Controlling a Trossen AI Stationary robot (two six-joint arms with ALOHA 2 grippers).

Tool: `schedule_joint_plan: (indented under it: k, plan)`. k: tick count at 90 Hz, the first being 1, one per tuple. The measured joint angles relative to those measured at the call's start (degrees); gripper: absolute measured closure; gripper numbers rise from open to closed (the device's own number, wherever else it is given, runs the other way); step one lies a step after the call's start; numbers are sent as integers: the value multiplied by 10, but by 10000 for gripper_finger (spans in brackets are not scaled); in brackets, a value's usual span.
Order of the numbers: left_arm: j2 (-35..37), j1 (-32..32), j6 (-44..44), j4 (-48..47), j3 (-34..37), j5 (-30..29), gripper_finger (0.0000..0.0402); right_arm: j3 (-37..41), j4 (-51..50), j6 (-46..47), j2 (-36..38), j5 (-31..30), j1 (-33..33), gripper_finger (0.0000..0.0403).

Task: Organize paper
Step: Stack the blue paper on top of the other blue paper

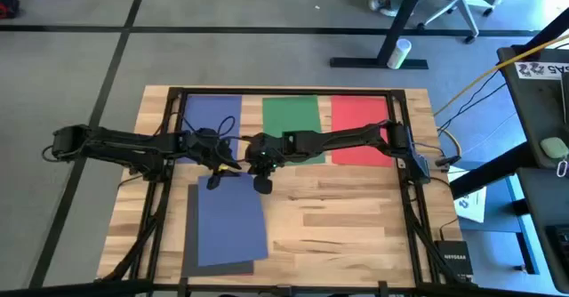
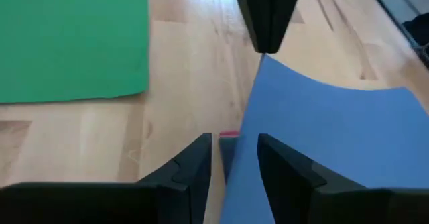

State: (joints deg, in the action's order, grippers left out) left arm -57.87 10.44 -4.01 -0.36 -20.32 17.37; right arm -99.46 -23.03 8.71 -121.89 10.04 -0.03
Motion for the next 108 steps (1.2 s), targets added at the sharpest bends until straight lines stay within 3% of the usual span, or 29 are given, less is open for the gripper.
schedule_joint_plan:
  k: [19,38,51,71,108]
  plan:
    - [-14,0,-9,7,0,-10,308,0,1,0,0,-1,0,403]
    - [-70,1,32,31,0,-45,392,0,1,-2,0,-7,0,403]
    - [-100,-1,67,47,0,-74,401,0,2,-4,0,-7,0,403]
    - [-101,1,47,50,-11,-98,401,0,-2,-15,0,-29,0,401]
    - [-103,36,-118,-158,-153,-223,401,-1,-60,-33,37,-77,0,402]
